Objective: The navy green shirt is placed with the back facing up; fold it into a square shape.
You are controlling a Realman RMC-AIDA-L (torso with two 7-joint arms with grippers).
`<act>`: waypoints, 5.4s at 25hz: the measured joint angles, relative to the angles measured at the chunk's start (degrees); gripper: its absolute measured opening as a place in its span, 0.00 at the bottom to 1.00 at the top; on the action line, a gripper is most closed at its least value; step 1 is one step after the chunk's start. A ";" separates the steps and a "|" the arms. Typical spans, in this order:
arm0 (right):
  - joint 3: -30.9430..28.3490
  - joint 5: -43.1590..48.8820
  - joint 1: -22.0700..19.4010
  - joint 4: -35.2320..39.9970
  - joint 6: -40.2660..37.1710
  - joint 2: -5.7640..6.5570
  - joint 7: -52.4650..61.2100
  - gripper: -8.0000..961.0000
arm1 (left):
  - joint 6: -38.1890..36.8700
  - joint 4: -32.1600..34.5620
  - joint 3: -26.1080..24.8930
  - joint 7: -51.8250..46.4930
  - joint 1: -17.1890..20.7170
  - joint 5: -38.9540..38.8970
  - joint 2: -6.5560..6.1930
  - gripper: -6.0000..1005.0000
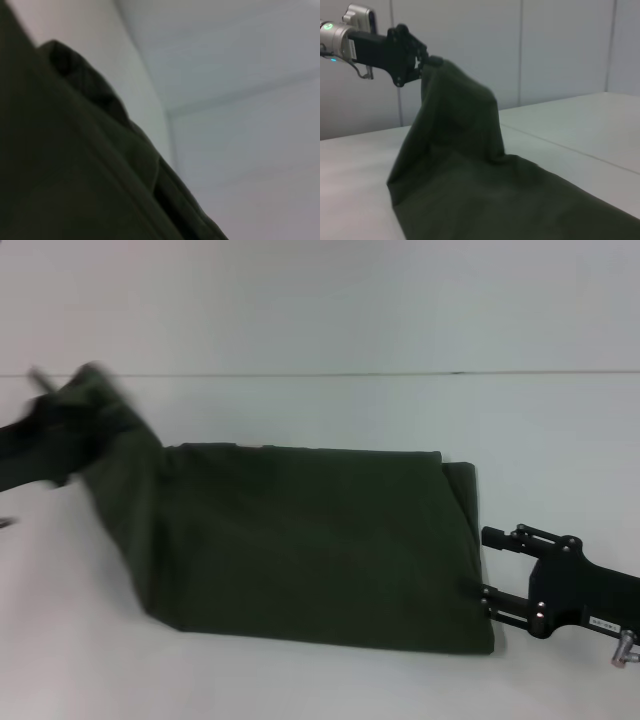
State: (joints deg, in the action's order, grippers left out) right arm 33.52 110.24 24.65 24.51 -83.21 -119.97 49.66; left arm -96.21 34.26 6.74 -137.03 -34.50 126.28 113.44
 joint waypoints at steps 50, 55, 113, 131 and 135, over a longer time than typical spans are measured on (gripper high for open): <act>-7.19 -11.04 16.30 -21.58 23.70 -0.97 -19.34 0.75 | 15.13 -18.96 23.06 14.06 -15.05 -9.57 10.68 0.05; -7.49 -17.98 17.14 -22.85 25.30 -0.97 -21.68 0.75 | 14.05 -18.96 23.21 14.20 -14.75 -9.57 10.71 0.05; -21.16 -22.44 9.73 -18.56 26.84 -0.41 -26.96 0.75 | 33.58 -35.92 25.59 26.29 -19.98 -11.12 11.27 0.06; -23.60 -21.67 7.69 -18.24 23.36 -0.16 -20.55 0.75 | 16.06 -34.32 18.37 38.20 -13.62 -10.57 11.22 0.33; -18.06 -16.74 6.59 -12.01 20.73 0.32 -1.31 0.75 | 3.57 -25.38 18.61 48.27 -7.24 -10.51 11.04 0.54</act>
State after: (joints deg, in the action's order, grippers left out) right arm 15.46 93.50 31.24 12.50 -62.48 -119.64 48.35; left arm -92.64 8.89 25.35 -88.77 -41.74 115.77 124.49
